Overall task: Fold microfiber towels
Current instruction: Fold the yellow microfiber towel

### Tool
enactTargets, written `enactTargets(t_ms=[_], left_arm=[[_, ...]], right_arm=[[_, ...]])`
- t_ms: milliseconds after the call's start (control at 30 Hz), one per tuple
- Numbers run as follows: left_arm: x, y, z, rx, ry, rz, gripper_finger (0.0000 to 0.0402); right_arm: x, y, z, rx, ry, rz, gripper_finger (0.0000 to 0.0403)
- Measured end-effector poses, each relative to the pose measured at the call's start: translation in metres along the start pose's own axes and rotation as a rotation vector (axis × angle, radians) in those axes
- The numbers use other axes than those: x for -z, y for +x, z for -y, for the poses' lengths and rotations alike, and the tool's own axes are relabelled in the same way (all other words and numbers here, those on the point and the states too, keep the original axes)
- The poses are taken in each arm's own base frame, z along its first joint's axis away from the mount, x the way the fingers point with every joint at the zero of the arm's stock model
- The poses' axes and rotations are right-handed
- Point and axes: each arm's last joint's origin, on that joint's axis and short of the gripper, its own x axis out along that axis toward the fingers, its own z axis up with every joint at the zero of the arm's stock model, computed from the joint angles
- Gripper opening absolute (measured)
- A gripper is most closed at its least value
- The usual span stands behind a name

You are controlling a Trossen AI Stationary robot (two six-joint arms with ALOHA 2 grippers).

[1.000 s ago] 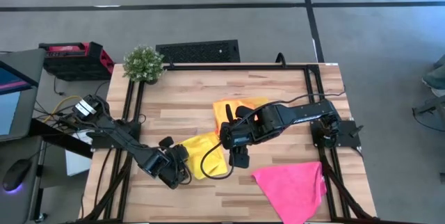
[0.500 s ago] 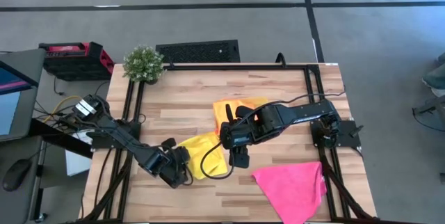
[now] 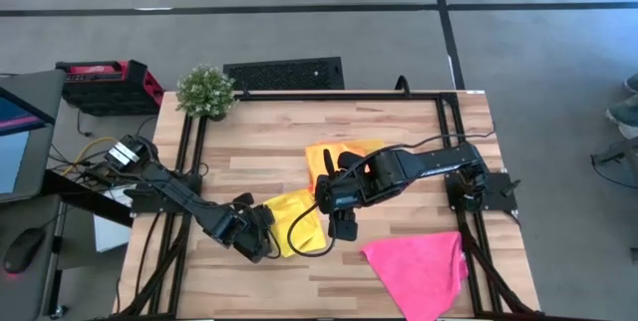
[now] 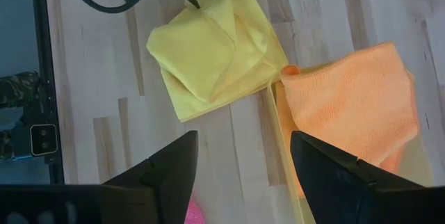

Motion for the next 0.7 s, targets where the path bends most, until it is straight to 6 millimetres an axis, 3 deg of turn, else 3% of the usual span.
enactTargets(t_ms=[100,267,533,700], left_arm=[[0.000,0.000,-0.001,-0.006,0.000,-0.006,0.0099],[0.000,0.000,-0.001,0.003,0.034,-0.019,0.0012],[-0.003,-0.008,-0.002,-0.031,0.077,-0.059,0.0000],[-0.003,-0.010,0.002,0.041,0.072,-0.136,0.0002]], right_arm=[[0.000,0.000,0.000,0.000,0.000,0.000,0.0255],[0.000,0.000,0.000,0.000,0.000,0.000,0.0255],[0.000,0.000,0.001,0.002,0.000,-0.002,0.0255],[-0.001,0.000,0.003,0.004,0.006,-0.002,0.0255]])
